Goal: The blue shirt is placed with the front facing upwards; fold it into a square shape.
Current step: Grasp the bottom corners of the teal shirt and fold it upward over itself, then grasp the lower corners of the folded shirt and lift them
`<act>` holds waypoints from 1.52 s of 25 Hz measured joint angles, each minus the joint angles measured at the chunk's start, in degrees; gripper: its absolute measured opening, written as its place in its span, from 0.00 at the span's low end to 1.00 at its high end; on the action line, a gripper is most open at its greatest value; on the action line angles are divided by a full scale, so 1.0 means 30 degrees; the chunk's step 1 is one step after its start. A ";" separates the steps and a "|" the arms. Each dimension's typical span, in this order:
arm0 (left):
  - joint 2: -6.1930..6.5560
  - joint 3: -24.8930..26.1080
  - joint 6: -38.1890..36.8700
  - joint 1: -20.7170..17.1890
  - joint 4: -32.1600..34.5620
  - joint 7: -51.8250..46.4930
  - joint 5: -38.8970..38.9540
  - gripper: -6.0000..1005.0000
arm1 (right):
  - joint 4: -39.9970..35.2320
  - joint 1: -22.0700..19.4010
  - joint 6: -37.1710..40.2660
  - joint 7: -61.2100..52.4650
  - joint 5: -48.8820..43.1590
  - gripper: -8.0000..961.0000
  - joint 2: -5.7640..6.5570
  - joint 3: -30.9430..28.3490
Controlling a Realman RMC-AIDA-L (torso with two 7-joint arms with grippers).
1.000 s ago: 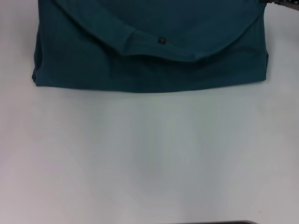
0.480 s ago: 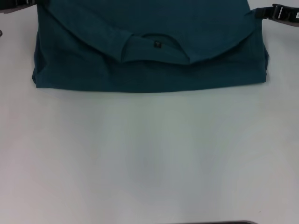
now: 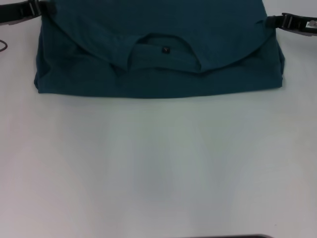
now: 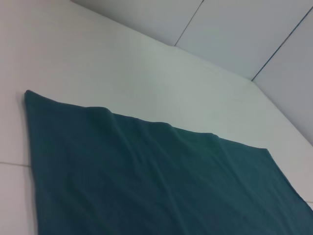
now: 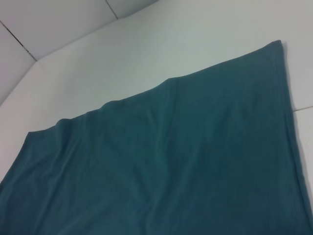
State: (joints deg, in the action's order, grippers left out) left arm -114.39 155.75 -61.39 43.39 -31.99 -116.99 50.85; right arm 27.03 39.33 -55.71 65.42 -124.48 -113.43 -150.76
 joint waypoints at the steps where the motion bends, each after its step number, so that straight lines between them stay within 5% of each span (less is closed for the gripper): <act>1: -0.0066 -0.0005 0.0017 -0.0067 -0.0093 0.0006 -0.0003 0.09 | -0.0001 0.0009 0.0033 0.0009 0.0000 0.07 -0.0012 0.0064; 4: -0.0239 0.0011 0.0080 -0.0243 -0.0377 0.0005 -0.0005 0.11 | -0.0006 0.0022 0.0166 0.0020 0.0005 0.07 -0.0019 0.0314; 12: -0.0777 0.0030 0.0072 -0.1261 -0.2138 -0.0001 0.1280 0.30 | 0.0712 -0.0299 0.0643 0.0032 0.0021 0.28 0.0092 0.0254; 22: -0.1177 -0.0113 -0.1621 -0.2422 -0.4169 0.0040 0.2004 0.69 | 0.3196 -0.1844 -0.2055 -0.0055 0.0525 0.79 0.0178 0.0139; 29: -0.1345 -0.0120 -0.4250 -0.3370 -0.5175 0.0440 0.2195 0.87 | 0.4123 -0.3250 -0.6498 -0.0600 0.0773 0.81 0.0900 0.0128; 38: -0.1419 -0.0313 -0.5005 -0.4150 -0.5290 0.1838 0.2563 0.87 | 0.4454 -0.3784 -0.8682 -0.2852 -0.0438 0.81 0.1755 0.0786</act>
State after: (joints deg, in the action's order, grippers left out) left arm -118.65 154.81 -76.41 30.94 -47.86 -111.47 58.54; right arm 40.39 27.98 -81.76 56.87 -125.80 -108.17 -148.40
